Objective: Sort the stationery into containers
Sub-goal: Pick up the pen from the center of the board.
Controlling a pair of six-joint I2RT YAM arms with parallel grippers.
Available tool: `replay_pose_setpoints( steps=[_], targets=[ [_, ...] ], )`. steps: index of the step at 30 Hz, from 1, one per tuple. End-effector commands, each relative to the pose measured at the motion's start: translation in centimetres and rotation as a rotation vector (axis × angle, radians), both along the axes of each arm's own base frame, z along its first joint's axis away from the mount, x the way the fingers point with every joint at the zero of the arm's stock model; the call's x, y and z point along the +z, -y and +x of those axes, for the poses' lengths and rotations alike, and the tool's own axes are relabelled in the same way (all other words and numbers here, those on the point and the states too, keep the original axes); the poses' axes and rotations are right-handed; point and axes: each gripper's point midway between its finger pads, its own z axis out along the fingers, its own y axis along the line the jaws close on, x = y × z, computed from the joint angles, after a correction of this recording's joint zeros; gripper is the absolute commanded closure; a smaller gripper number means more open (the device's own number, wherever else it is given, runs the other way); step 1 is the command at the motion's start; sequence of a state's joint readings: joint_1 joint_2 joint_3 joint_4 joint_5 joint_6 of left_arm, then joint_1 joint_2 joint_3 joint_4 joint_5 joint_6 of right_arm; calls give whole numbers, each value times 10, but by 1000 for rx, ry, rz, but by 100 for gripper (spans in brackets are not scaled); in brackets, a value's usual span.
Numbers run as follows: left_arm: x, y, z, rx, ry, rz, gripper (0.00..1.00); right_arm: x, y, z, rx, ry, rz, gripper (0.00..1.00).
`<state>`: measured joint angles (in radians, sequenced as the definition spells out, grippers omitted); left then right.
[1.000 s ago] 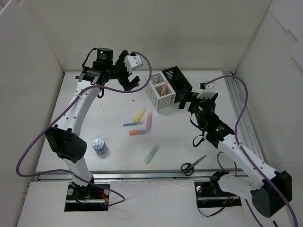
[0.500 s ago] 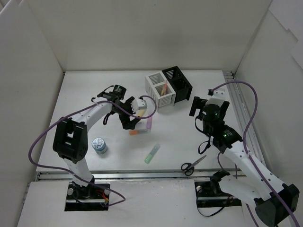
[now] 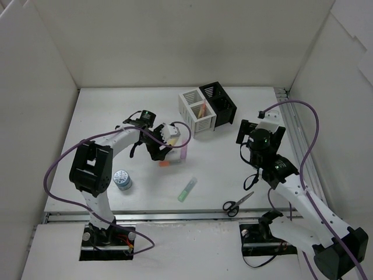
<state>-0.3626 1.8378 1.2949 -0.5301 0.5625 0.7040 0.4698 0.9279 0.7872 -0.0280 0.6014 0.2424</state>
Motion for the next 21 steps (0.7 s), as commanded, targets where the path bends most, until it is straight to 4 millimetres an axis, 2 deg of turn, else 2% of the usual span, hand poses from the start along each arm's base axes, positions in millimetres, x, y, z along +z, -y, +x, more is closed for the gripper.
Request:
replay_pose_setpoints(
  steps=[1, 6, 9, 13, 17, 18, 21],
  targets=[
    [6, 1, 21, 35, 62, -3, 28, 24, 8, 8, -61, 68, 11, 2],
    [-9, -1, 20, 45, 68, 48, 31, 26, 12, 8, -91, 73, 7, 2],
    [-15, -9, 23, 87, 66, 92, 38, 29, 12, 7, -89, 82, 15, 2],
    [-20, -7, 25, 105, 44, 109, 51, 36, 14, 6, -93, 98, 16, 2],
    [-25, -6, 20, 93, 45, 152, 71, 42, 16, 5, -105, 110, 11, 2],
    [-27, -4, 17, 76, 46, 163, 81, 44, 17, 5, -109, 114, 11, 2],
    [-29, -9, 14, 68, 54, 182, 93, 46, 18, 4, -110, 119, 12, 2]
  ],
)
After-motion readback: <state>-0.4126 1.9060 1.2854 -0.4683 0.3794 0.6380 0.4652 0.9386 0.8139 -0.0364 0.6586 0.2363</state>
